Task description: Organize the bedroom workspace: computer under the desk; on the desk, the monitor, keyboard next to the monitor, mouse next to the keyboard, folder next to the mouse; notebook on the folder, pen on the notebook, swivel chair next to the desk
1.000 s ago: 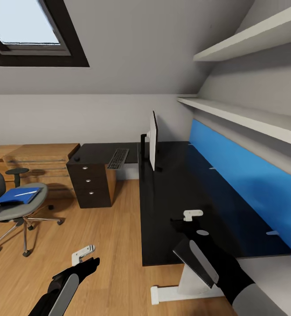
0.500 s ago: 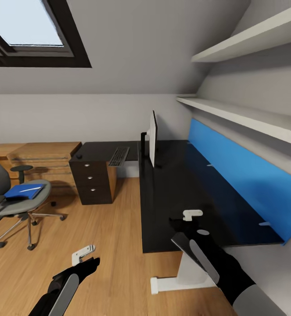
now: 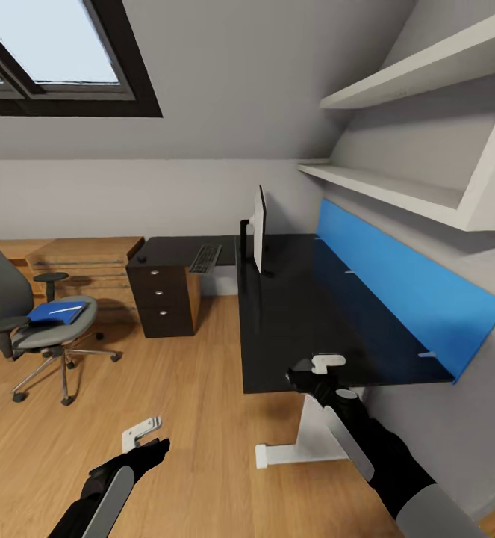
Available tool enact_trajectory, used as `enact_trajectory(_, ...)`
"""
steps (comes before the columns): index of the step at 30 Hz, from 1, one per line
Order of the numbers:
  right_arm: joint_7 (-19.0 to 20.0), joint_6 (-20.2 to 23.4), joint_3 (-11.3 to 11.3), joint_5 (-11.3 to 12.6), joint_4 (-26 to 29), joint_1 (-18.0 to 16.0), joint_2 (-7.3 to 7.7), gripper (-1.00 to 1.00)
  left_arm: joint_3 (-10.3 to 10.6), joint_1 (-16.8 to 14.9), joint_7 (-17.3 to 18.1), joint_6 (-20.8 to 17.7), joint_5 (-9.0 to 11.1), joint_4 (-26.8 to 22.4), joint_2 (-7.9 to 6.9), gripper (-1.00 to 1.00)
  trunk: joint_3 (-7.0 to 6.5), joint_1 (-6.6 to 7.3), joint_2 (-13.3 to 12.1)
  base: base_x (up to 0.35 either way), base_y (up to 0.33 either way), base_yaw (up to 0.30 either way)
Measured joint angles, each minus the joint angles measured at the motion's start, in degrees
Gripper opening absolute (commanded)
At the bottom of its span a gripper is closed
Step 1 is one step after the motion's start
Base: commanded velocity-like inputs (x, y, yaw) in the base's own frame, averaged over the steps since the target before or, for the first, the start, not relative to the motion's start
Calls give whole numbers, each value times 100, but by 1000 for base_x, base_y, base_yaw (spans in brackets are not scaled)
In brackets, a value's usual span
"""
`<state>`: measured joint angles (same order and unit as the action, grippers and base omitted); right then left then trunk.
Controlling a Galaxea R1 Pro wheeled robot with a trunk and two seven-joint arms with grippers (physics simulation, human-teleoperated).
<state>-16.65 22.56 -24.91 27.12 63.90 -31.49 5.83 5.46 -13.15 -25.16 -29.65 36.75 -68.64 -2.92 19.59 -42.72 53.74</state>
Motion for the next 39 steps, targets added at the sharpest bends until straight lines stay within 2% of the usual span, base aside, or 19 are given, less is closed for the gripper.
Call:
enact_trajectory(15, 0, -12, 6, -1, 1, 0, 4, 100, -2, -2, 5, 6, -8, -2, 0, 100, 0, 0, 0, -320, 0, 0)
enact_trajectory(18, 21, -17, 26, 13, -6, 0, 64, 100, -3, 0, 25, 2, 6, -34, 0, 100, 0, 3, 0, -60, 0, 0)
enact_trajectory(20, 29, -16, 93, 183, -7, 0, 109, 100, -1, 0, 26, -2, 14, -91, 3, 100, 0, 3, 0, -22, 0, 0)
enact_trajectory(26, 53, -13, 438, 942, -10, -1, 297, 100, 0, 1, 20, -8, 24, -264, 7, 100, 0, 4, 0, -8, 0, 0)
enact_trajectory(27, 82, -9, 529, 1214, -10, -1, 402, 100, 0, 1, 18, -9, 25, -289, 8, 100, 0, 4, 1, -3, 0, 0)
enact_trajectory(30, 171, -5, 615, 1714, -18, -1, 579, 100, 1, 1, 13, -9, 26, -311, 8, 100, 53, -62, 119, -2, 0, 0)
enact_trajectory(38, 563, 2, 703, 3253, -107, -1, 1094, 100, 1, 1, 9, -6, 29, -330, 8, 100, 197, -238, 440, 0, 0, 0)
enact_trajectory(39, 644, 5, 733, 3631, -179, -2, 1192, 100, 1, 1, 7, -7, 31, -332, 8, 100, 215, -259, 481, 0, 0, 0)
